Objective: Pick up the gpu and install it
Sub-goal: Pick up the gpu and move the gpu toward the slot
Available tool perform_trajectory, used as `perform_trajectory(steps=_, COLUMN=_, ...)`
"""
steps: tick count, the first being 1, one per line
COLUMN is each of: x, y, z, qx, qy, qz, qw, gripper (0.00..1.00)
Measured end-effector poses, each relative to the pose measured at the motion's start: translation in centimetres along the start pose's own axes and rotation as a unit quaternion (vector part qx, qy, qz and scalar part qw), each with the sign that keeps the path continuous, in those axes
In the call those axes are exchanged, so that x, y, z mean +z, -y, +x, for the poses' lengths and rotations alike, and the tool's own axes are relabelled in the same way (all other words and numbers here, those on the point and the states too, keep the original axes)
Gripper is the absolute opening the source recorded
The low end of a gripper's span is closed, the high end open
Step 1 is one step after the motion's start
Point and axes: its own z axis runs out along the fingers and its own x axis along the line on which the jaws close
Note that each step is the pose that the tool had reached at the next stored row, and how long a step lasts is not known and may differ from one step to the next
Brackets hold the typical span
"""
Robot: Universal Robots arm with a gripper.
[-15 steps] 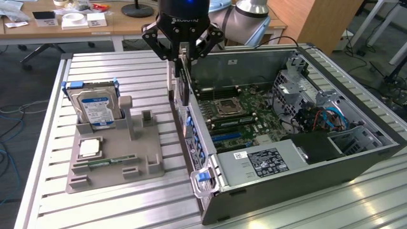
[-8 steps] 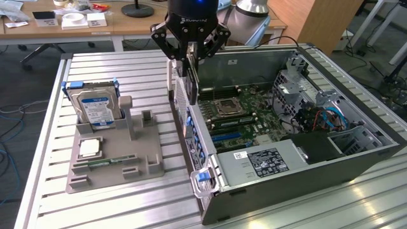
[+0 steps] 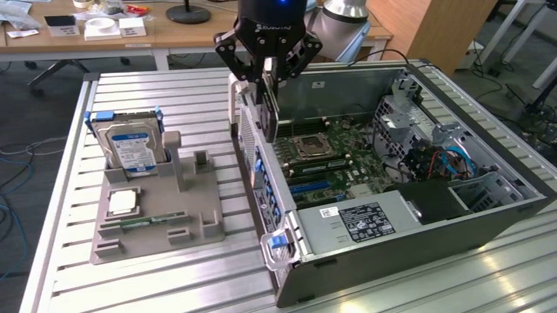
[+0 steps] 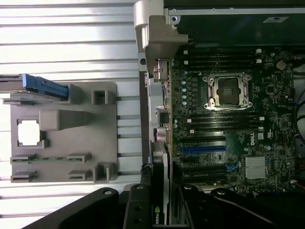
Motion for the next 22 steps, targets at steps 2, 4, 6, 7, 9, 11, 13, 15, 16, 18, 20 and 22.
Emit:
perform_trajectory(steps=2, x=0.01, y=-0.02, z=-0.3, qx=0.000, qy=0.0000, qz=0.0000, qw=1.0000, gripper=0.27)
perform_trajectory(steps=4, x=0.01, y=-0.03, z=-0.5, qx=0.000, qy=0.0000, qz=0.0000, qw=1.0000, gripper=0.27)
perform_trajectory(steps=6, x=0.02, y=-0.05, z=-0.8, qx=0.000, qy=0.0000, qz=0.0000, qw=1.0000, gripper=0.27)
perform_trajectory(steps=7, x=0.03, y=-0.05, z=-0.9, qx=0.000, qy=0.0000, qz=0.0000, qw=1.0000, gripper=0.27)
perform_trajectory(steps=9, x=0.03, y=-0.07, z=-1.2, qx=0.000, qy=0.0000, qz=0.0000, qw=1.0000, gripper=0.27)
perform_trajectory(steps=11, x=0.04, y=-0.09, z=-1.5, qx=0.000, qy=0.0000, qz=0.0000, qw=1.0000, gripper=0.27)
perform_trajectory(steps=13, x=0.04, y=-0.11, z=-1.9, qx=0.000, qy=0.0000, qz=0.0000, qw=1.0000, gripper=0.27)
perform_trajectory(steps=15, x=0.05, y=-0.13, z=-2.2, qx=0.000, qy=0.0000, qz=0.0000, qw=1.0000, gripper=0.27)
perform_trajectory(steps=16, x=0.06, y=-0.15, z=-2.4, qx=0.000, qy=0.0000, qz=0.0000, qw=1.0000, gripper=0.27)
perform_trajectory(steps=18, x=0.07, y=-0.17, z=-2.8, qx=0.000, qy=0.0000, qz=0.0000, qw=1.0000, gripper=0.27)
perform_trajectory(steps=20, x=0.08, y=-0.19, z=-3.2, qx=0.000, qy=0.0000, qz=0.0000, qw=1.0000, gripper=0.27)
perform_trajectory(steps=22, x=0.09, y=-0.21, z=-3.5, qx=0.000, qy=0.0000, qz=0.0000, qw=1.0000, gripper=0.27)
